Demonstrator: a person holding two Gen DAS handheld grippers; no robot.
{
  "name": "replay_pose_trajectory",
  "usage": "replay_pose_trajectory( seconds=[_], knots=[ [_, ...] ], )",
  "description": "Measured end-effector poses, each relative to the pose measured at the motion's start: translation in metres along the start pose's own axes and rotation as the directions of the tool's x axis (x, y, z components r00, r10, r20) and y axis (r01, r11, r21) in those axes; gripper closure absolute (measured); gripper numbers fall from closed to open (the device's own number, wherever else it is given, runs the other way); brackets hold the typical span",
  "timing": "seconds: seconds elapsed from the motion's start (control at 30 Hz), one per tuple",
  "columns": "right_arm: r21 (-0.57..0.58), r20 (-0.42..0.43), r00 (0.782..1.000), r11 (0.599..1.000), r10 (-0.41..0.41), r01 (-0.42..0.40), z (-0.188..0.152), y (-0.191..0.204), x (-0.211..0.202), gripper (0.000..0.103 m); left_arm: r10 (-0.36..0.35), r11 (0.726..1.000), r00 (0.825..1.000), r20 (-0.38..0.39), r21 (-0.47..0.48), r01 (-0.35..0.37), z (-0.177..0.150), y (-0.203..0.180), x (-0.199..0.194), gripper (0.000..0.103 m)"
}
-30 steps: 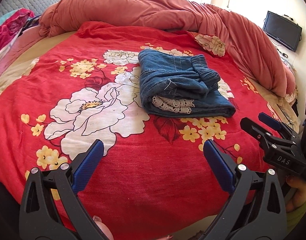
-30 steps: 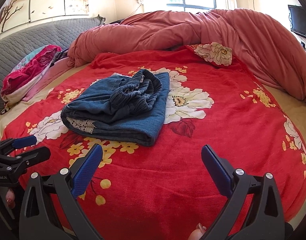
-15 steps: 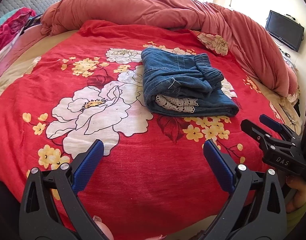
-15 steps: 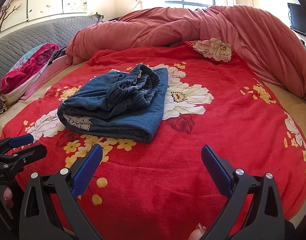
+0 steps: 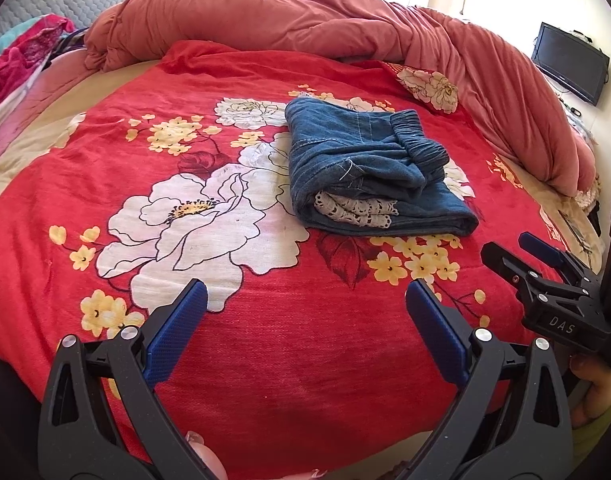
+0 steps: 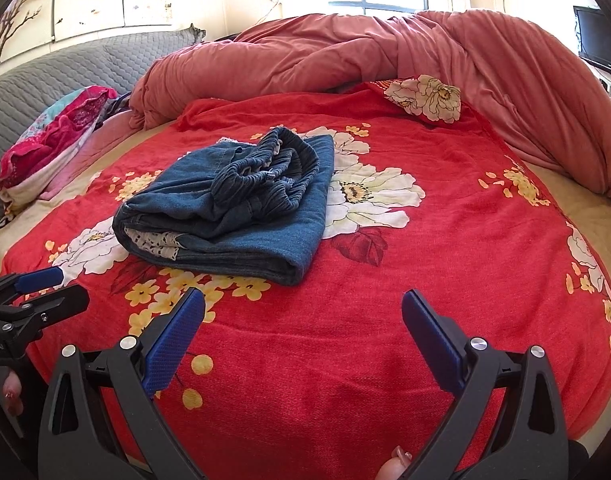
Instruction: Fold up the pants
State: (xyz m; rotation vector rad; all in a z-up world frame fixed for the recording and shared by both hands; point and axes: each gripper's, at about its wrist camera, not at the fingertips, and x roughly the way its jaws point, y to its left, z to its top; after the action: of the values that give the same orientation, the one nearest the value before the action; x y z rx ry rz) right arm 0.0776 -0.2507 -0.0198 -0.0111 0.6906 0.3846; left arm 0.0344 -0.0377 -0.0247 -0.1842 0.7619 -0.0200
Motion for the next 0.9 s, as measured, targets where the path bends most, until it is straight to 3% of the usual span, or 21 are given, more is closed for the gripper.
replay_pose_trajectory(
  seconds=[0.5,0.9],
  knots=[
    [0.001,-0.001,1.000,1.000,-0.008,0.008,-0.0009,-0.0033,0.0012,0.005,0.022,1.000,1.000,-0.012,0.002,-0.022,-0.0014,-0.0020,0.0018,0.010],
    [0.002,-0.005,1.000,1.000,-0.012,0.012,-0.0013,-0.0034,0.0013,0.005,-0.010,1.000,1.000,-0.020,-0.003,0.010,-0.0020,-0.0031,0.0019,0.010]
  ],
)
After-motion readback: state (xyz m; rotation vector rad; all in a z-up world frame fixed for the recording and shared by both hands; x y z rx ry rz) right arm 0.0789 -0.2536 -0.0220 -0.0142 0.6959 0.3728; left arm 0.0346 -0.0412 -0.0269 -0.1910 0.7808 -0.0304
